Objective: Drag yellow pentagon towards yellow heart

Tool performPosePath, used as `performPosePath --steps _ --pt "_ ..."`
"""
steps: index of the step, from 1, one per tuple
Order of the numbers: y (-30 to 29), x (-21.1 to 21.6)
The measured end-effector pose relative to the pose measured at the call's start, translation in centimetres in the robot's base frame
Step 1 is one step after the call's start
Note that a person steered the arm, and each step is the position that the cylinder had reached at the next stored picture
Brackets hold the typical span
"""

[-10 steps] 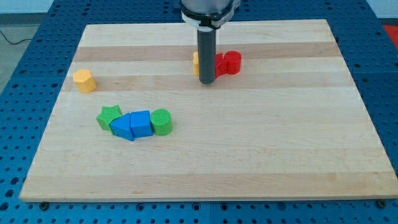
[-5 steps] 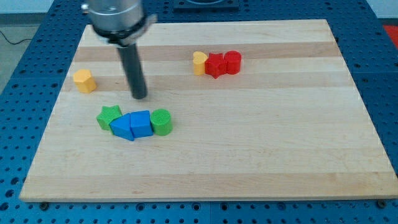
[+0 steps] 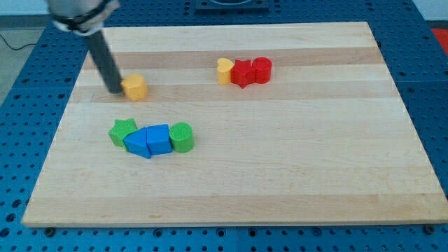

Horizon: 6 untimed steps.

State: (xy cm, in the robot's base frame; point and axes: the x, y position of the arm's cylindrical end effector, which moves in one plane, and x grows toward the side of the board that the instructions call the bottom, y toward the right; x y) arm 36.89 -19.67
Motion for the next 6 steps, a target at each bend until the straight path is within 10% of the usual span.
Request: performPosePath --steps 6 --pt "6.9 1.0"
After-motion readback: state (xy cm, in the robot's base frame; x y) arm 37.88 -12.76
